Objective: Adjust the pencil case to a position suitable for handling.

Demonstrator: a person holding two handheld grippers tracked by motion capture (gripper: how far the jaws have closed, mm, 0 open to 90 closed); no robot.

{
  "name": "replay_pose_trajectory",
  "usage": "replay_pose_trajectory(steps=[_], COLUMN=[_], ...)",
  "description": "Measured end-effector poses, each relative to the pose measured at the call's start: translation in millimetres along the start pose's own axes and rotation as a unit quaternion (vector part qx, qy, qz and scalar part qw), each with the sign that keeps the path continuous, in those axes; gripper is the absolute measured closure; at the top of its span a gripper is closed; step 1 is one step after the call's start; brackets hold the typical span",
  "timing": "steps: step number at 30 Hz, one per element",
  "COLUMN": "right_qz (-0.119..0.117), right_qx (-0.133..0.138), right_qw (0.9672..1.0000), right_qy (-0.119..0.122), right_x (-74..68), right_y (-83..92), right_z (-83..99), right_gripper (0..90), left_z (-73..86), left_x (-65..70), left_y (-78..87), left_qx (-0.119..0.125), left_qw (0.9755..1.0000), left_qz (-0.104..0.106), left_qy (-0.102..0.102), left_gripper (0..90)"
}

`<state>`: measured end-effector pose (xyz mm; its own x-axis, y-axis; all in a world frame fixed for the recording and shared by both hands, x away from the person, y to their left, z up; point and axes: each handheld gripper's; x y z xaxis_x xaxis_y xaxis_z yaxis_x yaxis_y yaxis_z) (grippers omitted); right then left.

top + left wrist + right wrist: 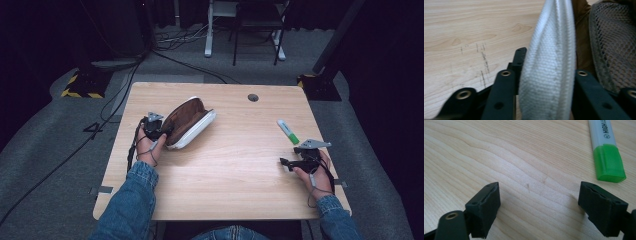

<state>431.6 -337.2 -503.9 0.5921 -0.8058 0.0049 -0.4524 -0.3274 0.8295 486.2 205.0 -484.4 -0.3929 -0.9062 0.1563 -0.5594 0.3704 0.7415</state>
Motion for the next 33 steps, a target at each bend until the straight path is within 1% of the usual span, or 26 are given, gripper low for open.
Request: replay_pose_trajectory(steps=[2,6,7,8,11,14,18,20,25,29,33], right_qz=[0.000,0.001,0.001,0.001,0.001,0.001,0.001,0.001,0.001,0.001,0.001], right_qx=[0.000,0.000,0.000,0.000,0.000,0.000,0.000,0.000,0.000,0.000,0.000], right_qw=[1.0000,1.0000,1.0000,1.0000,1.0000,1.0000,1.0000,1.0000,1.0000,1.0000,1.0000], right_qy=[-0.001,-0.001,-0.001,-0.001,-0.001,-0.001,-0.001,-0.001,-0.001,-0.001,-0.001], right_x=[-0.1,-0.2,-0.2,-0.2,-0.3,-0.4,-0.4,-0.4,-0.4,-0.4,-0.5], right_y=[0.0,0.1,0.1,0.1,0.2,0.2,0.2,0.2,0.2,0.2,0.2], right_z=[0.0,0.1,0.1,0.1,0.1,0.2,0.2,0.2,0.2,0.2,0.2], right_gripper=[18.1,18.2,18.2,18.2,18.2,18.3,18.3,18.3,18.3,18.3,18.3], left_z=[0.1,0.7,0.6,0.6,0.2,0.3,0.4,0.4,-0.4,-1.2,-2.9], left_x=[-0.4,-2.8,-2.8,-2.8,-1.0,-1.6,-1.9,-2.2,-2.2,0.2,2.7], left_y=[0.2,1.3,1.9,1.9,2.4,3.4,3.3,3.6,6.1,7.6,12.1], left_qx=[-0.001,-0.006,-0.010,-0.010,-0.013,-0.018,-0.015,-0.013,-0.010,-0.010,-0.004], left_qw=[1.0000,0.9998,0.9995,0.9995,0.9996,0.9994,0.9993,0.9993,0.9989,0.9989,0.9983], left_qz=[0.003,0.021,0.029,0.029,0.026,0.030,0.033,0.032,0.042,0.042,0.054], left_qy=[-0.001,0.005,0.005,0.005,0.001,0.004,0.010,0.009,0.015,0.015,0.021], left_gripper=[75.3,80.1,81.0,82.5,83.3,83.8,84.1,84.0,84.0,84.0,84.0])
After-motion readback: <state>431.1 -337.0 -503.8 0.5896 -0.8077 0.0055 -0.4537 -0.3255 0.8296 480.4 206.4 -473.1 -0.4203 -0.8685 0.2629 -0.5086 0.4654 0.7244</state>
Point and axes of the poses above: each handheld gripper's, and its own axes: y roughly backward along the jaws, z roughly out of its underside, x roughly to its right, and after that the axes turned 14 degrees about -x, right-handed
